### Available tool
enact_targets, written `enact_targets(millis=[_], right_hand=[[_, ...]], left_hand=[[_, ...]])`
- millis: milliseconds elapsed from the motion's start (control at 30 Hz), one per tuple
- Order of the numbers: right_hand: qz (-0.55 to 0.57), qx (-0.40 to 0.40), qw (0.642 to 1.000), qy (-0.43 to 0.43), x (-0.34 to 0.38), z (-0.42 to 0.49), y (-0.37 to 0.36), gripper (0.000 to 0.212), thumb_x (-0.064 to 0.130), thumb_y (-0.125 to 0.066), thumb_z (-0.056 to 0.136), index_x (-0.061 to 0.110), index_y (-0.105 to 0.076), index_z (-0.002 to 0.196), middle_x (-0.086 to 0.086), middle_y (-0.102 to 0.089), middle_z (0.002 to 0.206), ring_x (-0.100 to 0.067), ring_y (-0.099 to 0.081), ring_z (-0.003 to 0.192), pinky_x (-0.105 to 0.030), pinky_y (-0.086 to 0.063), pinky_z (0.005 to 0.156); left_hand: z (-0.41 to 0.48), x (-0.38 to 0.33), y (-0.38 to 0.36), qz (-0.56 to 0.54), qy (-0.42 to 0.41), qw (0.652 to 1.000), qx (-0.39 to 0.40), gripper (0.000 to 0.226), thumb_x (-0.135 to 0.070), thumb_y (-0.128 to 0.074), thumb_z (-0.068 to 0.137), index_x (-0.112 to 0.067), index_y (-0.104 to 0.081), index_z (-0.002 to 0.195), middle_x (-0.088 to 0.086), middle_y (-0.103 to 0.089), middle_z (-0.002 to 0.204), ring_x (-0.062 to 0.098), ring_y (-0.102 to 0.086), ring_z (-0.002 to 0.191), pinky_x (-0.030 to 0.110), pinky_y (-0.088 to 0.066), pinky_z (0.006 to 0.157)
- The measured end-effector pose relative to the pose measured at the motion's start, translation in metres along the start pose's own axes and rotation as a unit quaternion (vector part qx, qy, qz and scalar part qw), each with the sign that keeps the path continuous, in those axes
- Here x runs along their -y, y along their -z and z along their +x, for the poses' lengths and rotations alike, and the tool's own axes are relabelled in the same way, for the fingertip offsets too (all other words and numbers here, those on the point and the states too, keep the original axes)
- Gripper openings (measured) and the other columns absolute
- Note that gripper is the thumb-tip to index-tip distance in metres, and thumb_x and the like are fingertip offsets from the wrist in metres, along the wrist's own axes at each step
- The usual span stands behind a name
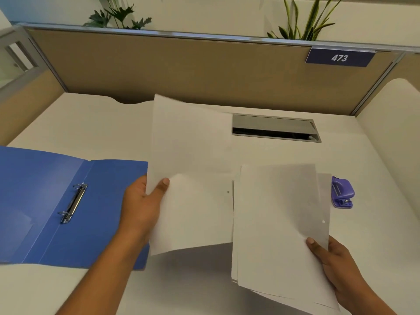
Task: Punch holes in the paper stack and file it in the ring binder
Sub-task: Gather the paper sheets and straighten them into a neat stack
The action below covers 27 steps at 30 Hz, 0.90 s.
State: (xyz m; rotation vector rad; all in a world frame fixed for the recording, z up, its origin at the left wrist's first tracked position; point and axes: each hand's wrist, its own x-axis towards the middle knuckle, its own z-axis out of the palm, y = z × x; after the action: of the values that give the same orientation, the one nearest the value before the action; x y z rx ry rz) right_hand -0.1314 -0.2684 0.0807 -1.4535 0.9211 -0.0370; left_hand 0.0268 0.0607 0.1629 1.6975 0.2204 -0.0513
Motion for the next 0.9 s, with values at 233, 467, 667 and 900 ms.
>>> enact_targets(millis=[233, 467, 667, 900], right_hand=[[0.010, 0.010, 1.000, 0.004, 0.006, 0.008, -0.014, 0.015, 0.017, -0.059, 0.095, 0.014, -0.067, 0.108, -0.012, -0.078, 0.095, -0.037, -0.073, 0.087, -0.052, -0.056, 0.085], [-0.007, -0.002, 1.000, 0.016, 0.012, 0.015, -0.014, 0.013, 0.017, -0.057, 0.096, 0.018, -0.065, 0.107, -0.010, -0.075, 0.099, -0.036, -0.071, 0.088, -0.046, -0.056, 0.084], [0.008, -0.010, 1.000, 0.016, 0.014, 0.015, -0.017, 0.018, 0.015, -0.057, 0.097, 0.012, -0.063, 0.113, -0.010, -0.073, 0.101, -0.032, -0.069, 0.086, -0.036, -0.054, 0.073], [-0.014, 0.042, 0.998, 0.037, 0.025, 0.008, -0.039, 0.019, 0.020, -0.060, 0.095, 0.018, -0.065, 0.113, -0.003, -0.077, 0.099, -0.028, -0.074, 0.087, -0.042, -0.059, 0.080]], left_hand=[[-0.008, -0.023, -0.001, -0.060, 0.035, 0.997, 0.020, 0.012, -0.025, -0.065, 0.090, -0.023, -0.070, 0.101, 0.000, -0.077, 0.094, 0.022, -0.073, 0.084, 0.036, -0.057, 0.066], [-0.015, -0.033, -0.004, -0.042, 0.047, 0.997, 0.046, 0.008, -0.027, -0.063, 0.091, -0.024, -0.070, 0.095, -0.001, -0.076, 0.087, 0.021, -0.073, 0.078, 0.037, -0.057, 0.065], [-0.018, -0.043, -0.006, -0.061, 0.054, 0.995, 0.065, 0.011, -0.025, -0.062, 0.092, -0.021, -0.071, 0.098, -0.001, -0.078, 0.088, 0.020, -0.074, 0.077, 0.038, -0.058, 0.067], [-0.026, -0.025, -0.040, -0.039, 0.111, 0.984, 0.136, 0.013, -0.020, -0.061, 0.093, -0.018, -0.073, 0.097, 0.002, -0.078, 0.091, 0.023, -0.075, 0.083, 0.043, -0.059, 0.079]])
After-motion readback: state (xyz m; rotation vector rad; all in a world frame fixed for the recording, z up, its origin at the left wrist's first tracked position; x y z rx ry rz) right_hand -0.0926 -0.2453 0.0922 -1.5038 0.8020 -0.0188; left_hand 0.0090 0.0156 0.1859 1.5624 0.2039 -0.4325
